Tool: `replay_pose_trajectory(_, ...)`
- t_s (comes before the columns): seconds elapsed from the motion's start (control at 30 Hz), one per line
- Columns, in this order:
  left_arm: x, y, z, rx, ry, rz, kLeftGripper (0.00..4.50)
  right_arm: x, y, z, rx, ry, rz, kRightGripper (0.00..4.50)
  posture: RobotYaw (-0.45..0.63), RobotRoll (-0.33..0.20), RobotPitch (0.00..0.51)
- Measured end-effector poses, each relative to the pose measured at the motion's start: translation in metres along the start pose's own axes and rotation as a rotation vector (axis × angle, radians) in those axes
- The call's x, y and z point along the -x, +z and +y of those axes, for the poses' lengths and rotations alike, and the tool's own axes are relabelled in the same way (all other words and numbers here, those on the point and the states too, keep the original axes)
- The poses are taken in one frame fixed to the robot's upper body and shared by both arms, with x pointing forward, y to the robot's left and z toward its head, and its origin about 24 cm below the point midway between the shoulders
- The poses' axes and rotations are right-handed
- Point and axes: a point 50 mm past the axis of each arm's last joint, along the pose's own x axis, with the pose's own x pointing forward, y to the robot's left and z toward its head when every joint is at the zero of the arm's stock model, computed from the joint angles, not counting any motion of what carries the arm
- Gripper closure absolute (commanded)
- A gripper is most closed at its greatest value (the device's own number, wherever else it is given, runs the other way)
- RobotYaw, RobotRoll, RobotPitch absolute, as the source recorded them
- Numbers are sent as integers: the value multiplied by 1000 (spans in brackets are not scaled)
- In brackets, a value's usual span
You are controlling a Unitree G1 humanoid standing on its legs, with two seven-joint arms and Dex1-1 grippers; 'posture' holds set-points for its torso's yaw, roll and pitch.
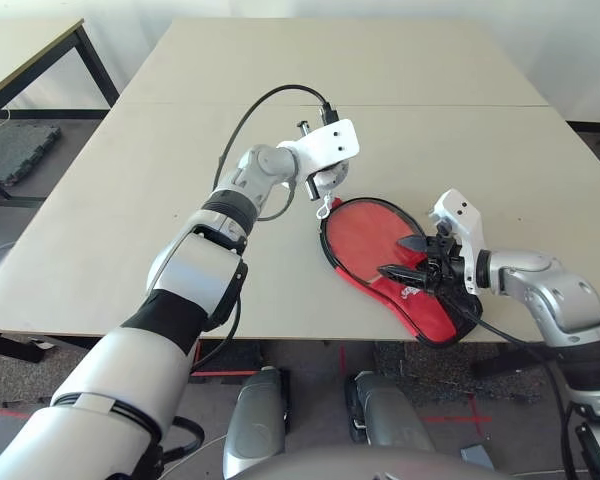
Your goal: Store the ping-pong paddle in its case and zip it.
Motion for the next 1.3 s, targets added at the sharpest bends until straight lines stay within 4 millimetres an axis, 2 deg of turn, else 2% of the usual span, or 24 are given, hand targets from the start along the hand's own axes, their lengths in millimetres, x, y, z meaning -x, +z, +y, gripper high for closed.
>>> replay_pose_trajectory(0.1, -4, 7, 2, -64, 49, 6, 4487, 1, 0, 1, -4, -3, -7, 0, -43, 0, 165)
replay_pose_trajectory(0.3, -2, 39, 31, -199, 327, -35, 4487, 2, 1, 3, -4, -8, -19, 0, -54, 0, 160)
replay_pose_trajectory(0.4, -10, 48, 23, -197, 309, -67, 4487, 2, 2, 4, -5, -8, -23, 0, -56, 0, 158)
replay_pose_trajectory(0.57, -19, 61, 5, -187, 193, -145, 4487, 1, 2, 4, -13, -6, -33, 0, -45, 0, 158)
replay_pose_trajectory(0.77, -29, 63, -28, -129, 10, -232, 4487, 0, 3, 4, -15, -4, -35, 0, -43, 0, 155)
replay_pose_trajectory(0.97, -32, 66, -51, -102, -220, -275, 4487, 0, 3, 4, -16, -2, -35, 0, -43, 0, 146)
replay_pose_trajectory(1.1, -30, 57, -58, -70, -380, -227, 4487, 0, 3, 4, -17, -2, -34, 0, -39, 0, 139)
replay_pose_trajectory(1.23, -26, 52, -53, 3, -446, -187, 4487, -2, 3, 2, -23, -1, -30, 0, -24, 0, 130)
replay_pose_trajectory(1.3, -23, 48, -49, 19, -475, -163, 3965, -3, 4, 1, -25, 3, -29, 0, -18, 0, 125)
